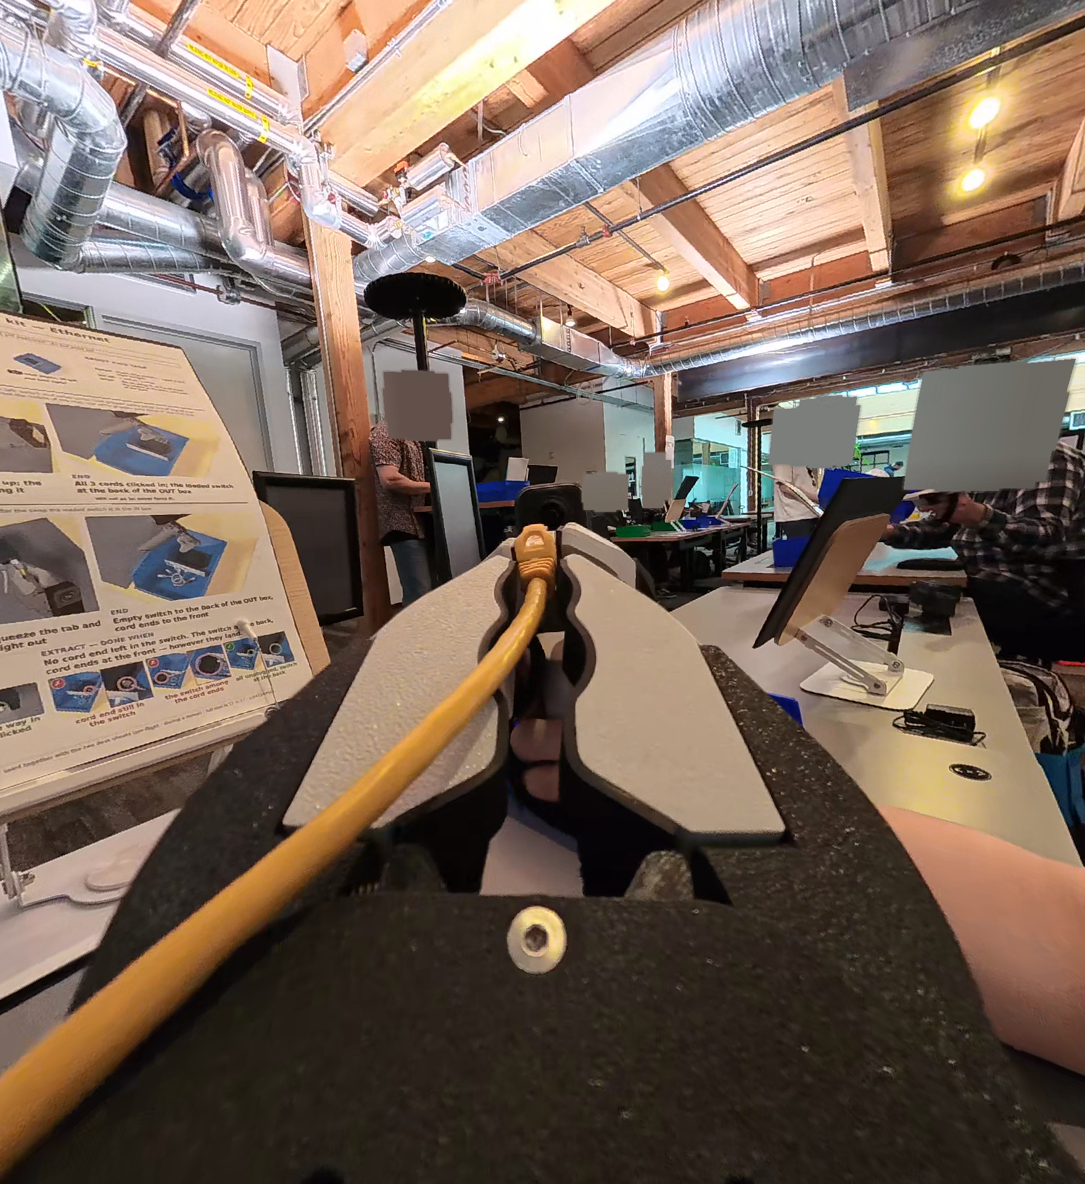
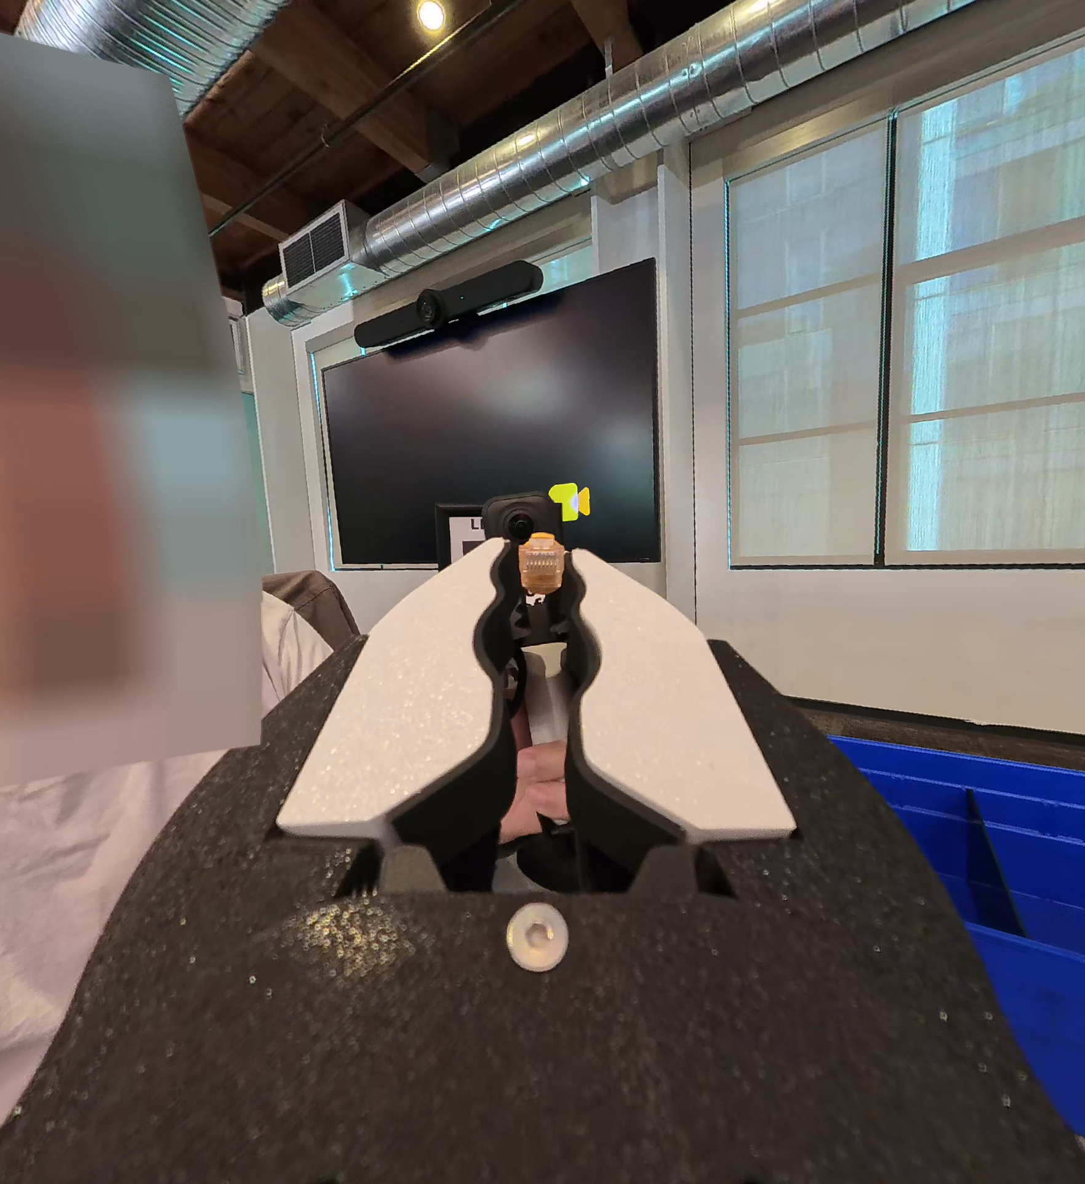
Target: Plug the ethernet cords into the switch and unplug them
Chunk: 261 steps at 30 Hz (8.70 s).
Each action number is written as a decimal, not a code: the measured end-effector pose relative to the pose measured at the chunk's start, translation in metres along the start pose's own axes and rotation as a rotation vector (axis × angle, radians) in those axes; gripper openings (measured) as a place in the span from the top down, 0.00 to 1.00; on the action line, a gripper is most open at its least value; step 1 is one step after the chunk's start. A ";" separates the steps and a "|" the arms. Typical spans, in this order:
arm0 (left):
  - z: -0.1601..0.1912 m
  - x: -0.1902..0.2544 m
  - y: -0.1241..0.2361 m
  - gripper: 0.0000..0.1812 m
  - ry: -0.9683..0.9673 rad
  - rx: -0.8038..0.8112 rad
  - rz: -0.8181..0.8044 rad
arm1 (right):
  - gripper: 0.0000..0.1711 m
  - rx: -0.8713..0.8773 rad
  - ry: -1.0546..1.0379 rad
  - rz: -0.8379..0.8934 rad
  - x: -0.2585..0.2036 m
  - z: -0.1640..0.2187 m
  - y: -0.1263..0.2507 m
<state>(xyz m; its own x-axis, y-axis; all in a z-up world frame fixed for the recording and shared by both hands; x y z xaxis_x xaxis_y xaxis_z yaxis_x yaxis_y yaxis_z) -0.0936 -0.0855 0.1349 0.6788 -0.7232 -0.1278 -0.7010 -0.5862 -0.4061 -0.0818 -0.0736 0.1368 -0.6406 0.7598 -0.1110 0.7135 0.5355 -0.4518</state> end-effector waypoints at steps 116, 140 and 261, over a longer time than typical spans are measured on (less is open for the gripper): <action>0.049 -0.057 0.049 0.94 -0.144 -0.254 -0.147 | 0.61 -1.159 -0.924 1.632 0.122 0.124 0.266; 0.113 -0.054 0.037 0.94 0.065 -0.455 -0.136 | 0.62 -0.241 -0.893 1.118 0.142 0.114 0.186; 0.073 -0.083 0.035 0.94 -0.328 -0.288 -0.374 | 0.62 -0.021 0.425 0.853 0.115 0.046 0.047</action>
<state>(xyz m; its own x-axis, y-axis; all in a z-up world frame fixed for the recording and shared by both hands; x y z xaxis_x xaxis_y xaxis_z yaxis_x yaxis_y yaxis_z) -0.1581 -0.0197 0.0655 0.8923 -0.3232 -0.3153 -0.4001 -0.8896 -0.2204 -0.1355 0.0223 0.0624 0.2518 0.9658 -0.0624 0.9004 -0.2574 -0.3507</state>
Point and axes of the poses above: each gripper's, where its closed fingertips meet, y back along the fingers, z out of its underside, x = y × z across the jaws, the point moved 1 cm from there along y, back along the fingers, and after that the axes turned 4 degrees about -y, right-handed, at the moved point
